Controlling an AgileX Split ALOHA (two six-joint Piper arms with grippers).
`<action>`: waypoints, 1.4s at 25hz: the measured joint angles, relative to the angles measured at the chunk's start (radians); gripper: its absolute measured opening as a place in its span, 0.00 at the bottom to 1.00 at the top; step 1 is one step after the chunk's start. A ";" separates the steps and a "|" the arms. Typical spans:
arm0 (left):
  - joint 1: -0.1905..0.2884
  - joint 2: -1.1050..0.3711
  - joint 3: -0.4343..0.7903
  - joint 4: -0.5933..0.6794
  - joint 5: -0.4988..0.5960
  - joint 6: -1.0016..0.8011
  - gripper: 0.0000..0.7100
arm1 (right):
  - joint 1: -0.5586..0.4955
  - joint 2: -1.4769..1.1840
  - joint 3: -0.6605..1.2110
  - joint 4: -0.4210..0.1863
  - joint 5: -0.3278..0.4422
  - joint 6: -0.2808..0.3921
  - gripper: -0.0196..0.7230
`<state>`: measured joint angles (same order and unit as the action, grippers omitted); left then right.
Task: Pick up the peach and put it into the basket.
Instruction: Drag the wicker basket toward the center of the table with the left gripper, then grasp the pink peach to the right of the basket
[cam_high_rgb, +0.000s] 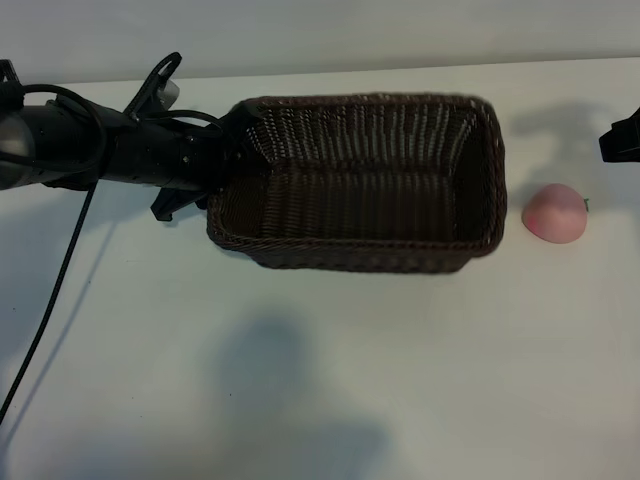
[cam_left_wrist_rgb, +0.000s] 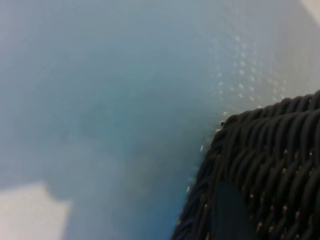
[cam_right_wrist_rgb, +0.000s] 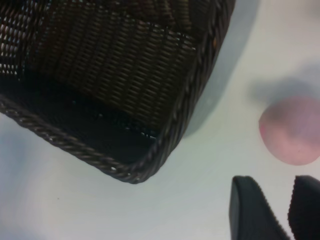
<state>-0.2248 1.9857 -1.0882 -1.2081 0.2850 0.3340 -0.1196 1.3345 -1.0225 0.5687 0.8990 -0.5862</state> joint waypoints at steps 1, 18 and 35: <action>0.000 0.000 0.000 -0.001 0.012 0.000 0.71 | 0.000 0.000 0.000 0.000 0.001 0.000 0.36; 0.000 -0.129 0.000 0.292 0.098 -0.067 0.93 | 0.000 0.000 0.000 0.000 0.008 0.000 0.36; 0.003 -0.410 -0.124 0.891 0.417 -0.287 0.91 | 0.000 0.000 0.000 0.000 0.015 0.000 0.36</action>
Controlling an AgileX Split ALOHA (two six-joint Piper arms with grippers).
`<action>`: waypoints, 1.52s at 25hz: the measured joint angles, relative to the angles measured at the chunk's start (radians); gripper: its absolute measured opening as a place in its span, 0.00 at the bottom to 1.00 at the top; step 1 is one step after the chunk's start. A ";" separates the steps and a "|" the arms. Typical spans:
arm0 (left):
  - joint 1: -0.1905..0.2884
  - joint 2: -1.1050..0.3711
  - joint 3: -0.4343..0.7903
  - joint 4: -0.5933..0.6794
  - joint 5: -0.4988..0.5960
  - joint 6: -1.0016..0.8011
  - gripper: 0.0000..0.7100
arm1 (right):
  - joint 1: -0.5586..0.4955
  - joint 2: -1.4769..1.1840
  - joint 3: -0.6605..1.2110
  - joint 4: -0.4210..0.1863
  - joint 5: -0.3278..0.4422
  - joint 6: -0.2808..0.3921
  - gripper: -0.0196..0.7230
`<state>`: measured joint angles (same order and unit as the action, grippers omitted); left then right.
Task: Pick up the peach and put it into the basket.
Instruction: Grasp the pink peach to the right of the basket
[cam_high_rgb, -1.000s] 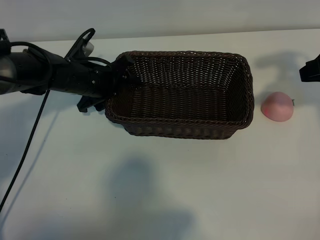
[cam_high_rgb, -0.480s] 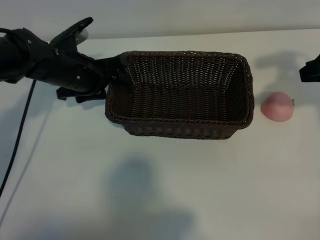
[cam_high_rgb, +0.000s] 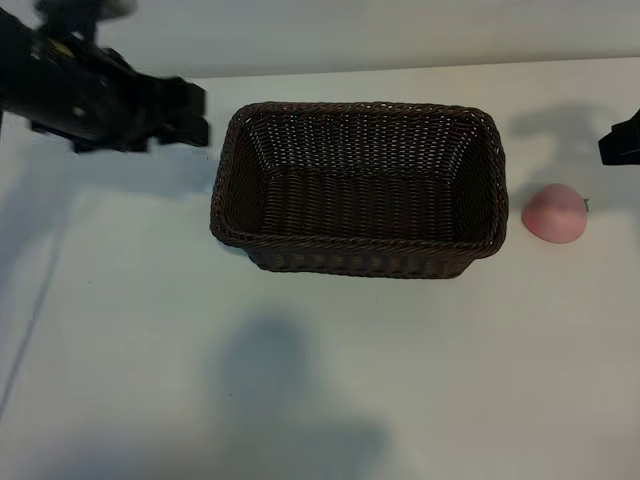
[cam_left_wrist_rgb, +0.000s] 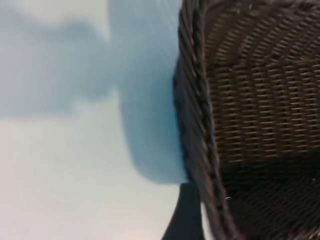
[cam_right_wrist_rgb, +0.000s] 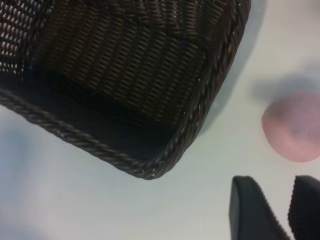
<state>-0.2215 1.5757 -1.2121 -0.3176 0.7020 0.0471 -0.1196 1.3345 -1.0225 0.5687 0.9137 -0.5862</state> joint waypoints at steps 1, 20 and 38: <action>0.007 -0.015 -0.012 0.052 0.030 -0.028 0.90 | 0.000 0.000 0.000 0.000 0.002 0.000 0.36; 0.377 -0.418 -0.020 0.216 0.400 0.097 0.84 | 0.000 0.000 0.000 0.000 0.006 0.000 0.36; 0.368 -1.362 0.524 0.238 0.404 0.055 0.84 | 0.000 0.000 0.000 0.000 0.006 0.000 0.36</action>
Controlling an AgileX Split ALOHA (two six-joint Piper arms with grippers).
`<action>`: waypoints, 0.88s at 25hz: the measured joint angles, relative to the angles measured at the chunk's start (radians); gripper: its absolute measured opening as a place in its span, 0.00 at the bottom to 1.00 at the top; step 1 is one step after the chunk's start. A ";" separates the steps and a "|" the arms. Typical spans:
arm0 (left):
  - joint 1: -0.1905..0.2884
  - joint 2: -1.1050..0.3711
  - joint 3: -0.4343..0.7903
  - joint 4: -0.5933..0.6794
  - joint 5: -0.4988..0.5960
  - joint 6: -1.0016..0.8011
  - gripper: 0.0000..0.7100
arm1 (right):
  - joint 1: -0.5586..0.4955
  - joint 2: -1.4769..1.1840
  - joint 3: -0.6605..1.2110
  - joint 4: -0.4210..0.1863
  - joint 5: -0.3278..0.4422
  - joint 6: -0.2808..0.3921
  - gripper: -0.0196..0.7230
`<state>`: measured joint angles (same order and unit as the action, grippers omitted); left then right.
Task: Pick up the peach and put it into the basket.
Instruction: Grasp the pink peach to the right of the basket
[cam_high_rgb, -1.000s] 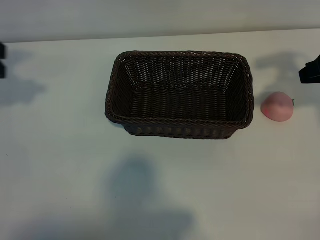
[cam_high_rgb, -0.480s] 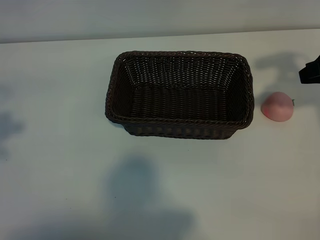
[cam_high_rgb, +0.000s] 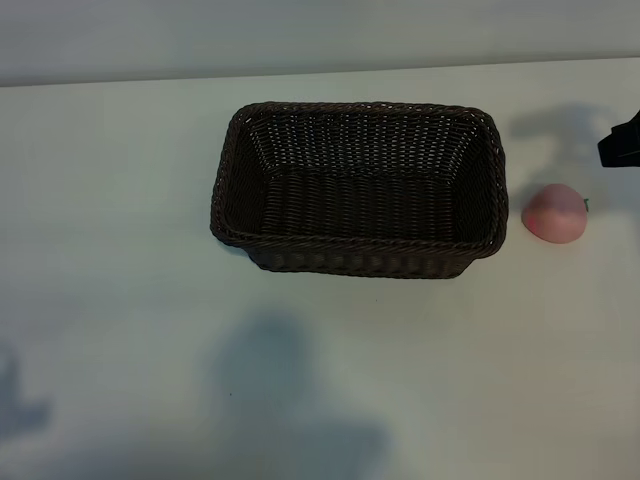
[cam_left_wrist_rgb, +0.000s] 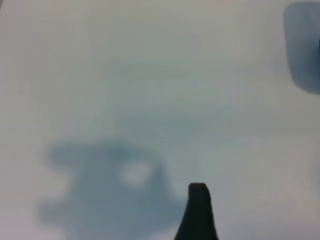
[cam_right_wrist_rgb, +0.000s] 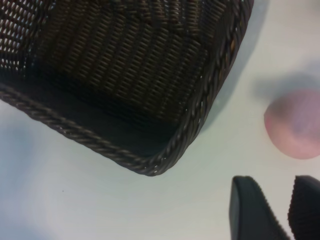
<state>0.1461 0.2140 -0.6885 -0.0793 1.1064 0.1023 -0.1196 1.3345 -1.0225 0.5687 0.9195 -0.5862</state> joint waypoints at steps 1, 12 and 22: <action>-0.007 -0.027 0.022 0.000 0.004 -0.003 0.84 | 0.000 0.000 0.000 0.000 0.000 0.000 0.36; -0.017 -0.106 0.180 0.000 -0.007 -0.026 0.83 | 0.000 0.000 0.000 0.000 -0.001 0.000 0.36; -0.029 -0.106 0.180 0.001 -0.020 -0.026 0.83 | 0.000 0.000 0.000 0.000 -0.021 0.000 0.36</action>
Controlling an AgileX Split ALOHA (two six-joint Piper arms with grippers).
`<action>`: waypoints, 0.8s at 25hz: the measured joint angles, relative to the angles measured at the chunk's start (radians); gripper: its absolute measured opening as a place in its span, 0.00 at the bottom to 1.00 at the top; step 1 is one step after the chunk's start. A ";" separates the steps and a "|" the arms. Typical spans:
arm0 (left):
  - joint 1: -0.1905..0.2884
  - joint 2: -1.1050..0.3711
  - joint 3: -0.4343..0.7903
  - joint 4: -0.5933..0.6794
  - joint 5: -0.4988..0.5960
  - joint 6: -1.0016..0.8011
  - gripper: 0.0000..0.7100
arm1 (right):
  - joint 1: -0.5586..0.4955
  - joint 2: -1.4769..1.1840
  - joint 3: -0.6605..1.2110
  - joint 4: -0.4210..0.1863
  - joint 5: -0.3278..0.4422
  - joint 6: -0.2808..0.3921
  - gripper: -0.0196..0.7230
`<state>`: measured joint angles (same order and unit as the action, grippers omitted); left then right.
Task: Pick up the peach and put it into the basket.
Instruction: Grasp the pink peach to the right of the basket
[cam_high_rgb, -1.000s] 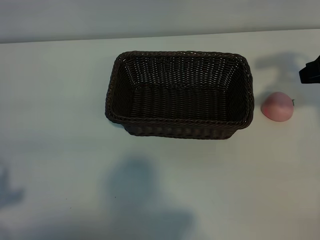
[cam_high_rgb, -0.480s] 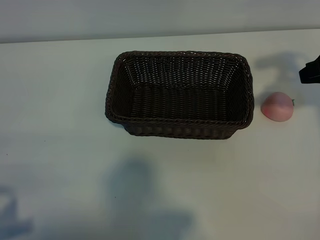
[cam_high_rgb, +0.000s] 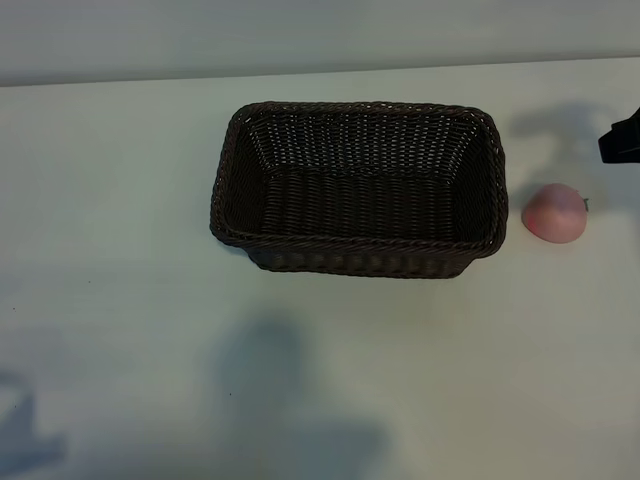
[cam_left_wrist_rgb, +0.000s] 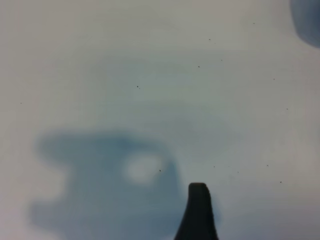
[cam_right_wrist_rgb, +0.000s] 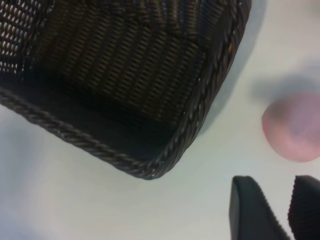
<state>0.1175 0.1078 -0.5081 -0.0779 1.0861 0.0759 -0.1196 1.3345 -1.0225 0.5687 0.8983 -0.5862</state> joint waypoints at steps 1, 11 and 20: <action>-0.003 0.000 0.000 0.001 0.000 0.000 0.83 | 0.000 0.000 0.000 0.000 -0.004 0.000 0.36; -0.180 0.000 0.000 0.002 0.000 0.000 0.83 | 0.000 0.000 0.000 -0.126 -0.001 -0.083 0.52; -0.209 -0.114 -0.001 0.003 0.003 0.000 0.83 | 0.000 0.130 0.000 -0.148 -0.086 -0.015 0.79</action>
<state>-0.0917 -0.0065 -0.5092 -0.0750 1.0890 0.0759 -0.1196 1.4641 -1.0225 0.4211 0.8119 -0.6010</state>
